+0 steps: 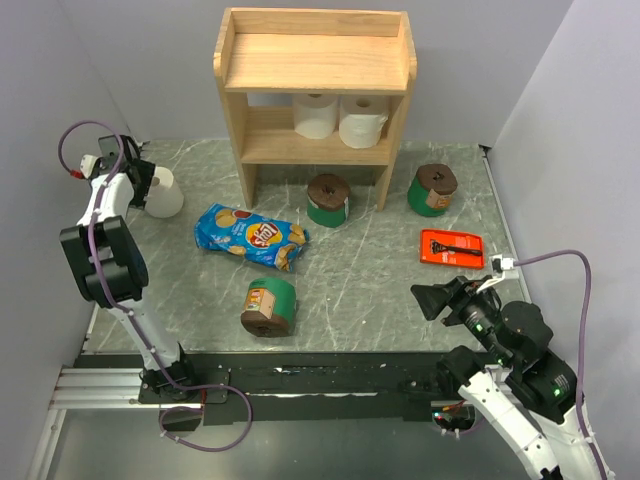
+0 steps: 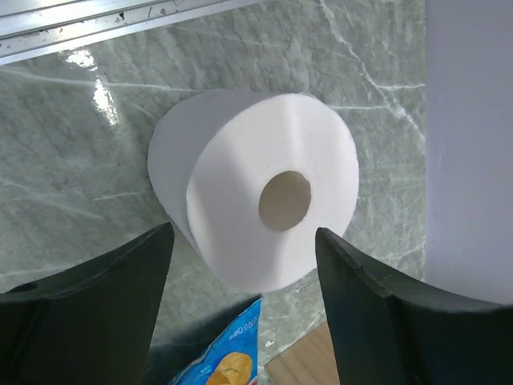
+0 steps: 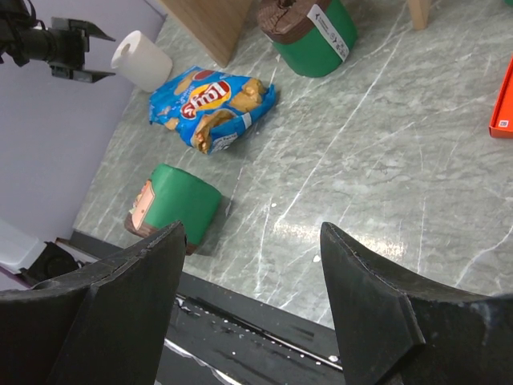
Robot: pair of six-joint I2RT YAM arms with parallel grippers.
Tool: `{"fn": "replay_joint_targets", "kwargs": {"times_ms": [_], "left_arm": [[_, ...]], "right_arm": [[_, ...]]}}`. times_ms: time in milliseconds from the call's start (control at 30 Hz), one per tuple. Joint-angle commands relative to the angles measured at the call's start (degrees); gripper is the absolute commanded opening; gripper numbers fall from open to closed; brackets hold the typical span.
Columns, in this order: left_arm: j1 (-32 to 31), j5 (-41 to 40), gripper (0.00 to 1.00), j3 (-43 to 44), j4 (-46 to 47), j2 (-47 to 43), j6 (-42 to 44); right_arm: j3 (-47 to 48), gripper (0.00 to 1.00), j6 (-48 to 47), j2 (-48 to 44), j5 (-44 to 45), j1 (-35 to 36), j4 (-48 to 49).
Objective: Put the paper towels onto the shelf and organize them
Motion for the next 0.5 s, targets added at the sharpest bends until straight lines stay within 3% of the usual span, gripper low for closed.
{"fn": "replay_joint_targets", "kwargs": {"times_ms": [0, 467], "left_arm": [[0.3, 0.5, 0.76, 3.4, -0.6, 1.9, 1.3], [0.5, 1.6, 0.73, 4.8, 0.6, 6.8, 3.0]], "right_arm": [[1.4, 0.75, -1.4, 1.6, 0.5, 0.1, 2.1], [1.1, 0.75, -1.1, 1.6, 1.0, 0.2, 2.7]]}}
